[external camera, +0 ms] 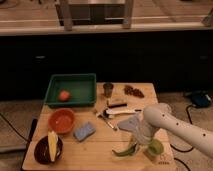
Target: Place pepper in table surface
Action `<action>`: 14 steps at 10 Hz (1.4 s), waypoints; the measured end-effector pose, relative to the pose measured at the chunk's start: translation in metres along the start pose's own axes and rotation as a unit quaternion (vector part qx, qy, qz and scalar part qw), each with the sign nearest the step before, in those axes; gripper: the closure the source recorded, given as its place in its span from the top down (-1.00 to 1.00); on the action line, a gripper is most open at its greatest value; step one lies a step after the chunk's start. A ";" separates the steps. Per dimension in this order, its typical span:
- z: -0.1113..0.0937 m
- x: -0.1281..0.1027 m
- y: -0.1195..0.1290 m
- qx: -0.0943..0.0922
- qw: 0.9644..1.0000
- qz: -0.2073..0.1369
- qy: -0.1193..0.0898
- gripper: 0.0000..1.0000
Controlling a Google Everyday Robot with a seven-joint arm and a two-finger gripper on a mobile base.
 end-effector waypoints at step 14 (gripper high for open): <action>-0.012 0.001 -0.008 -0.004 0.999 -0.028 -0.025 0.60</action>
